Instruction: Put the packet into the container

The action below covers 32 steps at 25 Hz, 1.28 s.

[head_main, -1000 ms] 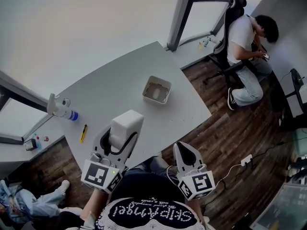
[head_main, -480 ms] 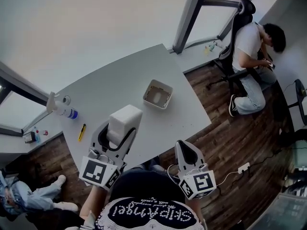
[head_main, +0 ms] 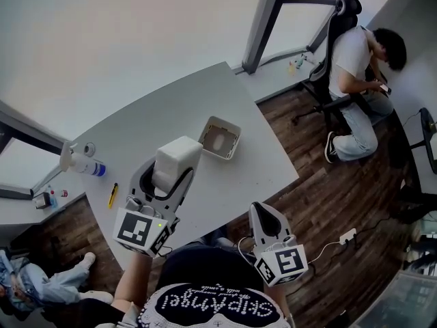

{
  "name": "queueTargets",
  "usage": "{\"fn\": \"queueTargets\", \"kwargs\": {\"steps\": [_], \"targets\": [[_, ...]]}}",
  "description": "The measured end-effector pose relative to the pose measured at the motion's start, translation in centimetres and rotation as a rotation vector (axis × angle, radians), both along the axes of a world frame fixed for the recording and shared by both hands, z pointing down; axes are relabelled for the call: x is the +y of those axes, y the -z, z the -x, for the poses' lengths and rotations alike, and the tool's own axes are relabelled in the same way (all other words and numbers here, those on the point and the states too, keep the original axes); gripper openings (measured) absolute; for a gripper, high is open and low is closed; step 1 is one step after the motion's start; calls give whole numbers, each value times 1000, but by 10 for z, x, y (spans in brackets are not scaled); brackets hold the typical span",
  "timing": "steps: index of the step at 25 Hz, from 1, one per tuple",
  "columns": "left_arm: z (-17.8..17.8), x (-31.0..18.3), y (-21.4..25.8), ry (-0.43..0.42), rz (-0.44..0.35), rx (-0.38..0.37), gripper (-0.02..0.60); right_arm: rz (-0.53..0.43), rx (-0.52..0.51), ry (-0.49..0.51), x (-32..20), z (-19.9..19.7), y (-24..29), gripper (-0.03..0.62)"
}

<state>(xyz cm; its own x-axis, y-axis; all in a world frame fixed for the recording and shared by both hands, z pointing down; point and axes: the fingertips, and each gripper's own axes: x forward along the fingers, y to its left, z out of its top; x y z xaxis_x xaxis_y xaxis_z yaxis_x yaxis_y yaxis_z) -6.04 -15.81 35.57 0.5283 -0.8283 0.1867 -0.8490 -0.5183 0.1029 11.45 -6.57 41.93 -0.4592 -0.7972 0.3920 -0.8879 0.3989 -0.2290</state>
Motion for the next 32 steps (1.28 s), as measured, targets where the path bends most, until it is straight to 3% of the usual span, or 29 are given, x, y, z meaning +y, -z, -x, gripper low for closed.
{"fn": "queueTargets", "kwargs": {"steps": [18, 32], "targets": [[-59, -80, -40, -95, 11, -74, 279, 65, -1, -28, -12, -16, -13, 15], [-93, -113, -114, -126, 149, -104, 278, 112, 10, -29, -22, -27, -34, 15]]}}
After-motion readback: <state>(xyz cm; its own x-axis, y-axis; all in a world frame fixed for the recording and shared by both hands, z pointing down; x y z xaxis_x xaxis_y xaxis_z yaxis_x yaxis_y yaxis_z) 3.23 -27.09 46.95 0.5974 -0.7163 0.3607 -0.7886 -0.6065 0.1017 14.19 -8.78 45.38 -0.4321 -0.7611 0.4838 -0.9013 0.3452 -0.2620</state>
